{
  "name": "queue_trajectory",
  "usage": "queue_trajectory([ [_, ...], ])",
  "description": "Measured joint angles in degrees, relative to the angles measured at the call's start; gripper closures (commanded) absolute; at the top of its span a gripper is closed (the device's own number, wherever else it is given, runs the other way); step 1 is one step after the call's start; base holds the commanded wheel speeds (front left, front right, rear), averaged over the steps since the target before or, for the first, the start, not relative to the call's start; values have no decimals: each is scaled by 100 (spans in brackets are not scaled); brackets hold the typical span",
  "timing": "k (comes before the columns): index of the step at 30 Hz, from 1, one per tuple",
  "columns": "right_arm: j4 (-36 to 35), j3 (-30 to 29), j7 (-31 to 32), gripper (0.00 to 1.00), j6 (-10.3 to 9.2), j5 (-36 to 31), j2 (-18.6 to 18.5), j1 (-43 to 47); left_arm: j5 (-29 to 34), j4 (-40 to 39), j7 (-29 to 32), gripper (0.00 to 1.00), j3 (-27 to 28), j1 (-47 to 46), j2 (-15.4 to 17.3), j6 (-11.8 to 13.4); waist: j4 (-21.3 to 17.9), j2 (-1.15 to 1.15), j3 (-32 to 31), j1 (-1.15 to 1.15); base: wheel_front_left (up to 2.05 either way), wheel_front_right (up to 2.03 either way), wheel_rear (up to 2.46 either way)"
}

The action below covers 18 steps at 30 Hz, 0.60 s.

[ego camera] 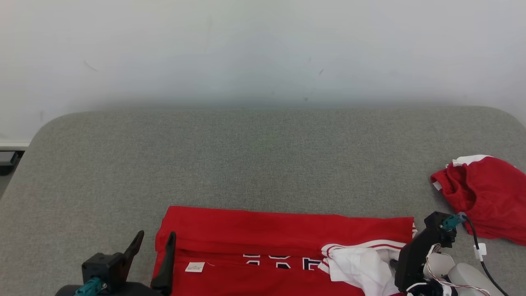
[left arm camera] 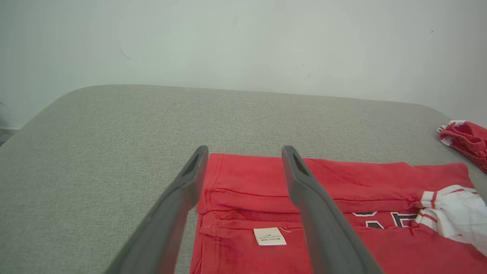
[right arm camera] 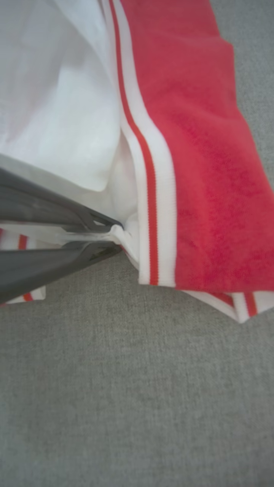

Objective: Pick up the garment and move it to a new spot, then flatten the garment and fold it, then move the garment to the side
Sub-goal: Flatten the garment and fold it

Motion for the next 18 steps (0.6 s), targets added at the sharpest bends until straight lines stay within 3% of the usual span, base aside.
queue_trajectory([
  [7, 20, -142, -65, 100, 1, -11, -37, -1, 0, -5, 37, 0, 26, 2, -2, 0, -8, 0, -25, 0, 0, 0, 0],
  [18, -532, -672, -313, 100, -1, -300, -588, 13, 0, -13, 38, 0, 160, 76, 3, 0, -172, 0, -148, 0, 0, 0, 0],
])
